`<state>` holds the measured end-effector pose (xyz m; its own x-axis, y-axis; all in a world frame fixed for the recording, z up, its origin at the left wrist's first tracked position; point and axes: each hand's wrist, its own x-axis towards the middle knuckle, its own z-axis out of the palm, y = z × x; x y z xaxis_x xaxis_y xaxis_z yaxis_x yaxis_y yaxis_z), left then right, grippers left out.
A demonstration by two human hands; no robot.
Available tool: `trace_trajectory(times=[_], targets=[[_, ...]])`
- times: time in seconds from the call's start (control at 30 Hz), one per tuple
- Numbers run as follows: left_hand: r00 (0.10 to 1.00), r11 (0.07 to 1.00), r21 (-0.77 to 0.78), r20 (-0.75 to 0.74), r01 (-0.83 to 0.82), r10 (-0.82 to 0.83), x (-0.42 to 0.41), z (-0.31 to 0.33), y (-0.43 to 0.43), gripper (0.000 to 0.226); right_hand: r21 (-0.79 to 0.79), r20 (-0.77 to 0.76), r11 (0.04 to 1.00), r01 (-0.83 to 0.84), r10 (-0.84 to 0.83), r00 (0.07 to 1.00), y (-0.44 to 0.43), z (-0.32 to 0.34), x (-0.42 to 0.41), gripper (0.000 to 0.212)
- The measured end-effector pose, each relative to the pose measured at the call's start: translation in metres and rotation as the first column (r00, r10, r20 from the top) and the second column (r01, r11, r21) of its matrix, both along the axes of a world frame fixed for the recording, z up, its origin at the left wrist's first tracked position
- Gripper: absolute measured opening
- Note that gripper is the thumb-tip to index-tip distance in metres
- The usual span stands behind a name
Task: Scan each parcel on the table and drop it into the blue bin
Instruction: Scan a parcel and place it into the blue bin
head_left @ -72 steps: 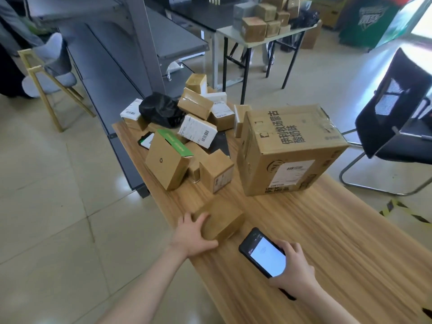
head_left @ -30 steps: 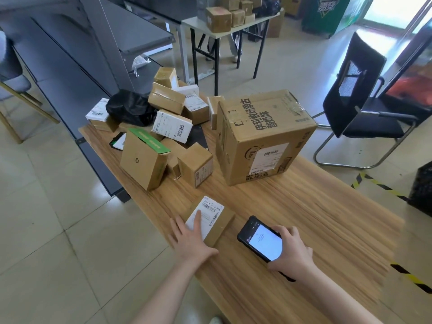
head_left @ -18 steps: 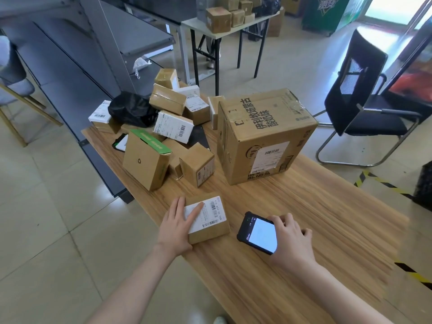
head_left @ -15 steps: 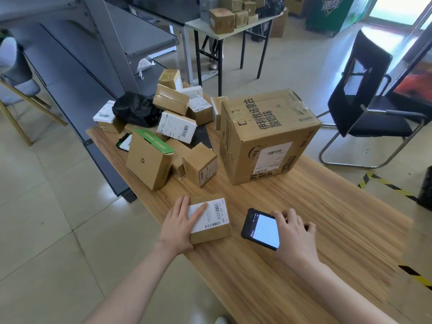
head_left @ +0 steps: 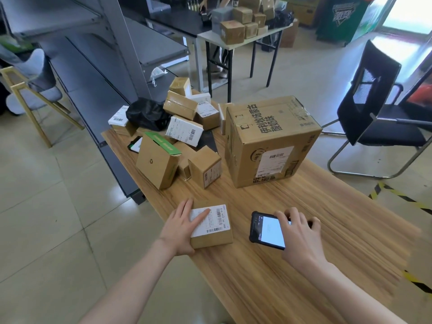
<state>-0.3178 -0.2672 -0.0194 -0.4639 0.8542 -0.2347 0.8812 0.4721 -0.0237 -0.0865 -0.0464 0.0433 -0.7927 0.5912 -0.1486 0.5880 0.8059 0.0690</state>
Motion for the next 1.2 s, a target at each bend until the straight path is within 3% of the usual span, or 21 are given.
trace_trajectory(times=[0.33, 0.53, 0.7, 0.87, 1.07, 1.2], targets=[[0.918, 0.904, 0.17, 0.129, -0.393, 0.375, 0.091, 0.012, -0.035, 0.11, -0.395, -0.105, 0.917, -0.048, 0.006, 0.994, 0.005, -0.01, 0.032, 0.097], [0.716, 0.682, 0.221, 0.166, -0.697, 0.678, 0.212, 0.014, -0.099, 0.106, -0.525, -0.145, 0.819, -0.231, 0.181, 0.973, -0.014, -0.023, 0.064, 0.091], [0.422, 0.375, 0.228, 0.216, -0.899, 0.88, 0.363, 0.013, -0.148, 0.105, -0.577, -0.162, 0.684, -0.447, 0.44, 0.883, -0.051, -0.031, 0.102, 0.09], [0.019, -0.01, 0.141, 0.206, -0.99, 0.978, 0.528, 0.02, -0.193, 0.103, -0.594, -0.128, 0.518, -0.615, 0.694, 0.708, -0.115, -0.038, 0.151, 0.092], [-0.472, -0.505, 0.103, 0.237, -0.857, 0.849, 0.703, 0.027, -0.231, 0.103, -0.634, -0.081, 0.301, -0.712, 0.89, 0.448, -0.2, -0.039, 0.224, 0.093], [-0.718, -0.748, 0.104, 0.223, -0.655, 0.66, 0.815, 0.021, -0.237, 0.101, -0.634, -0.061, 0.18, -0.752, 0.958, 0.281, -0.242, -0.042, 0.271, 0.094]])
